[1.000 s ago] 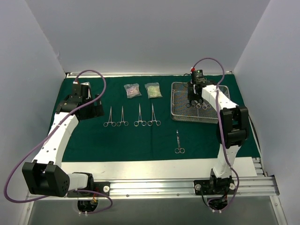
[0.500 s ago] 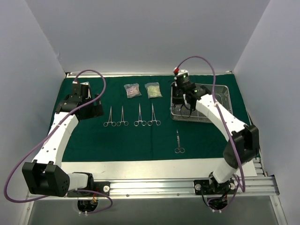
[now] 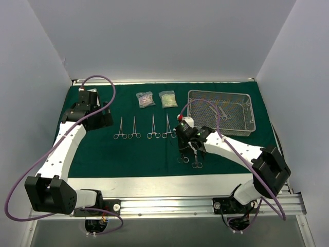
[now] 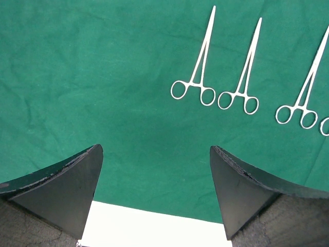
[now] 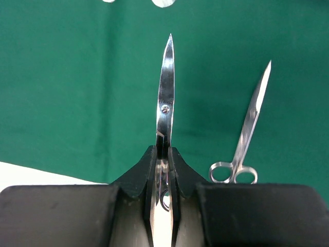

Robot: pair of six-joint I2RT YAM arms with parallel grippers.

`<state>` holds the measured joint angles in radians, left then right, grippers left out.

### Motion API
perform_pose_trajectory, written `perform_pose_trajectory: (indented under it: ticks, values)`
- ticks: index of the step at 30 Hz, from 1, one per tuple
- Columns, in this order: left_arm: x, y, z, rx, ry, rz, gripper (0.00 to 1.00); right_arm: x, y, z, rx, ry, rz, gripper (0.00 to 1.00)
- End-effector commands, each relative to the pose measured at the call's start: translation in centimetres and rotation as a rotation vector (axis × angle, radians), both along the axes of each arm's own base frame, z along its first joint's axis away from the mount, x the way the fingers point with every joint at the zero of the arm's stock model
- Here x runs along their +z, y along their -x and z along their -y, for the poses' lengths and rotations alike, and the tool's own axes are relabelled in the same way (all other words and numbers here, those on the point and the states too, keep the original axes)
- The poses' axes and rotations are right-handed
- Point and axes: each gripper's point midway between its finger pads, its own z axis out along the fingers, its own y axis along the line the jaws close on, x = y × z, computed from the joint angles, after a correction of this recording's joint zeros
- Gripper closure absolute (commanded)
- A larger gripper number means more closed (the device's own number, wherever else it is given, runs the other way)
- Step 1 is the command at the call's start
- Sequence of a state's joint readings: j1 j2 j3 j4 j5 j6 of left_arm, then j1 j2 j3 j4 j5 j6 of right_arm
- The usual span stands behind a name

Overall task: Open and lay out the surgical kit
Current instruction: Place the medical item in the surgical kit.

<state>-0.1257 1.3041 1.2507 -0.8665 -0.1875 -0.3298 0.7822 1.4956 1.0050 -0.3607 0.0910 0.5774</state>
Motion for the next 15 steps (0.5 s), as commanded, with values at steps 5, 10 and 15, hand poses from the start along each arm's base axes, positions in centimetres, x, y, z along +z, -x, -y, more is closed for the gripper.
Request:
perform_pose_trajectory:
  ticks: [5, 10, 15]
  values:
    - [1.6, -1.7, 0.3, 0.015, 0.012, 0.054, 0.06, -1.7, 1.7, 0.7, -0.111, -0.012, 0.002, 1.0]
    - [1.6, -1.8, 0.4, 0.016, 0.013, 0.055, 0.06, -3.4, 2.0, 1.3, -0.119, 0.023, -0.011, 1.0]
    - [1.4, -1.7, 0.3, 0.019, 0.014, 0.049, 0.06, -4.5, 1.7, 1.3, -0.115, 0.035, -0.006, 1.0]
